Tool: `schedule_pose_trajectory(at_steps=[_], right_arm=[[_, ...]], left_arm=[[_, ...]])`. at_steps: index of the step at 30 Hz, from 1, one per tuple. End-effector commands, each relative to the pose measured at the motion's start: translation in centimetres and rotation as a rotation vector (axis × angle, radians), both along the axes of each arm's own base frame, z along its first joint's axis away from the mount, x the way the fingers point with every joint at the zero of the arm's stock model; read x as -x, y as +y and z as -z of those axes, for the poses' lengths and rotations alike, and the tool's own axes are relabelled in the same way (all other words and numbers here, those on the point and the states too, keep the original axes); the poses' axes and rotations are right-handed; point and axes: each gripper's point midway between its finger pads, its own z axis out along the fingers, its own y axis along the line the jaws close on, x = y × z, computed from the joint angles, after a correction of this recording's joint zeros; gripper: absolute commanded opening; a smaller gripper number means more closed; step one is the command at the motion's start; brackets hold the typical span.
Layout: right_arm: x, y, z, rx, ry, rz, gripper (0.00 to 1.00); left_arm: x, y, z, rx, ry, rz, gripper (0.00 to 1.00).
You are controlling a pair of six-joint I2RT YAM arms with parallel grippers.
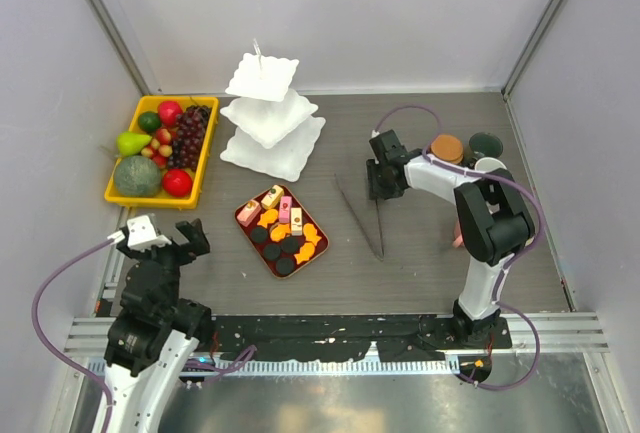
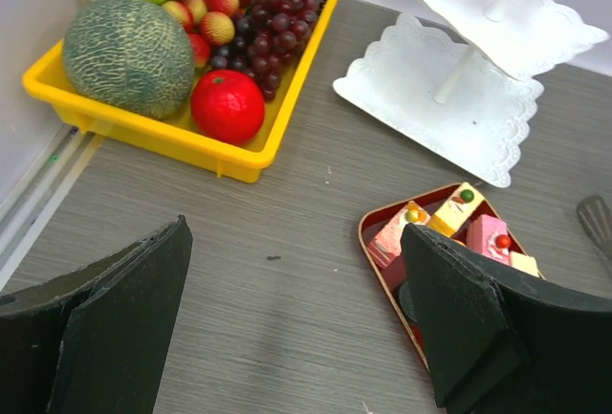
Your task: Serve the afternoon tea
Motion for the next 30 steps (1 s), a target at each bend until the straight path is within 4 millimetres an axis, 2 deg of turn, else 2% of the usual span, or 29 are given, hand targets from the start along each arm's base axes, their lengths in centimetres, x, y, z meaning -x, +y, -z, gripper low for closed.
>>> schedule_pose_trajectory(at_steps=[1,3,7,9,11,12,18,19,20,21,22,23,24,25,28,29,30], right_arm=[[-2.0,1.1,-0.8,-0.037,-0.053,0.012,0.43],[-1.9,1.3,-0.3,-0.043,-0.044,0.007,0.39],[-1.6,1.6,-0.2,-0.070,-0.041,-0.001,0.19],[-1.2,1.9,-0.5,-0.099,-0.048,-0.005,0.14],[-1.0,2.1,-1.7,-0.131,-0.081,0.002,0.11],[-0.6,2.9,-2.1,-0.180,-0.074,-0.024,0.10],[1.3,4.6,-6.5,-0.385,-0.142,-0.004,0.08],[1.7,5.0,-8.0,-0.431,-0.167,-0.015,0.08],[1.9,5.2,-8.2,-0.469,-0.177,0.000,0.08],[2.3,5.5,-9.8,-0.511,-0.209,-0.011,0.08],[2.7,5.7,-9.9,-0.548,-0.211,0.003,0.07],[3.0,6.0,-11.5,-0.594,-0.242,-0.009,0.06],[3.3,6.2,-11.7,-0.634,-0.249,0.004,0.05],[3.6,6.6,-13.4,-0.684,-0.282,-0.013,0.05],[4.6,7.4,-15.5,-0.833,-0.320,-0.015,0.05],[4.8,7.9,-17.5,-0.892,-0.362,-0.039,0.05],[5.4,7.9,-17.6,-0.927,-0.356,-0.031,0.05]], left_arm=[[1.0,-1.2,-3.0,0.027,-0.104,0.095,0.99],[0.8,-2.0,-2.7,0.024,-0.084,0.135,0.99],[0.5,-3.6,-2.6,0.043,-0.069,0.220,0.99],[0.6,-3.6,-2.6,0.076,-0.067,0.208,0.99],[0.6,-3.9,-1.9,0.101,-0.049,0.212,0.99],[0.5,-4.5,-1.8,0.097,-0.048,0.246,0.99],[0.1,-8.6,-2.0,0.142,-0.016,0.452,0.99],[0.0,-9.2,-1.9,0.146,0.004,0.480,0.99],[-0.1,-9.7,-2.0,0.149,0.017,0.502,0.99],[-0.2,-10.5,-2.0,0.156,0.037,0.538,0.99],[-0.3,-11.1,-2.2,0.161,0.042,0.573,0.99],[-0.5,-11.8,-2.3,0.174,0.052,0.602,0.99],[-0.6,-12.7,-2.8,0.198,0.044,0.641,0.99],[-0.5,-13.8,-3.5,0.222,0.029,0.700,0.99],[-0.4,-16.5,-5.0,0.300,0.001,0.838,0.99],[-0.4,-17.3,-5.4,0.326,-0.002,0.879,0.99],[-0.4,-18.0,-5.8,0.354,-0.001,0.913,0.99]])
